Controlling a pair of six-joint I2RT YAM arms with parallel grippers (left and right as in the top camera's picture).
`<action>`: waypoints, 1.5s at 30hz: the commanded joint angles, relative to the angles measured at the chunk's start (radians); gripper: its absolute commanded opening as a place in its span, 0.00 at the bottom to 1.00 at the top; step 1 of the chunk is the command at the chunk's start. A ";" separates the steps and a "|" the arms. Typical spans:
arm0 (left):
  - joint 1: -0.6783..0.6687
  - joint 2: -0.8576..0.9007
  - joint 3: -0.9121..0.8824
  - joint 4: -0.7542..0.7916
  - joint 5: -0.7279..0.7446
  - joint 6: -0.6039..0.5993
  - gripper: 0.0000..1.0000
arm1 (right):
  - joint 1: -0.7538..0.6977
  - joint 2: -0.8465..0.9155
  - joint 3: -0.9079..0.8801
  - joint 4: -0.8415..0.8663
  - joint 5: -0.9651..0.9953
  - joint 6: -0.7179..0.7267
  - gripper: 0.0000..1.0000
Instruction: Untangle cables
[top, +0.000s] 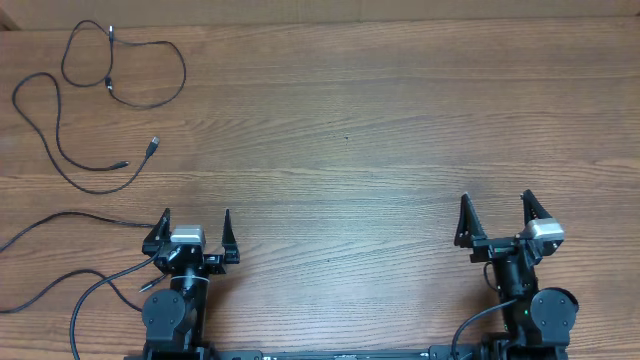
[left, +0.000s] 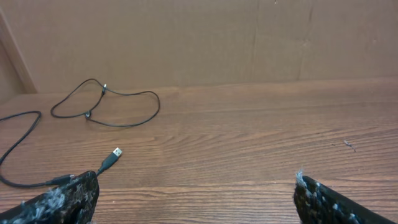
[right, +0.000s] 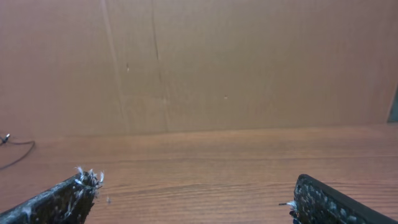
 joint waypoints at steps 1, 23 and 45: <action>0.007 -0.008 -0.005 0.003 0.005 0.015 1.00 | 0.006 -0.013 -0.039 0.016 -0.011 -0.024 1.00; 0.007 -0.008 -0.005 0.003 0.005 0.015 1.00 | 0.004 -0.012 -0.037 -0.080 0.000 -0.076 1.00; 0.007 -0.008 -0.005 0.003 0.005 0.015 1.00 | 0.003 -0.012 -0.037 -0.080 0.034 -0.114 1.00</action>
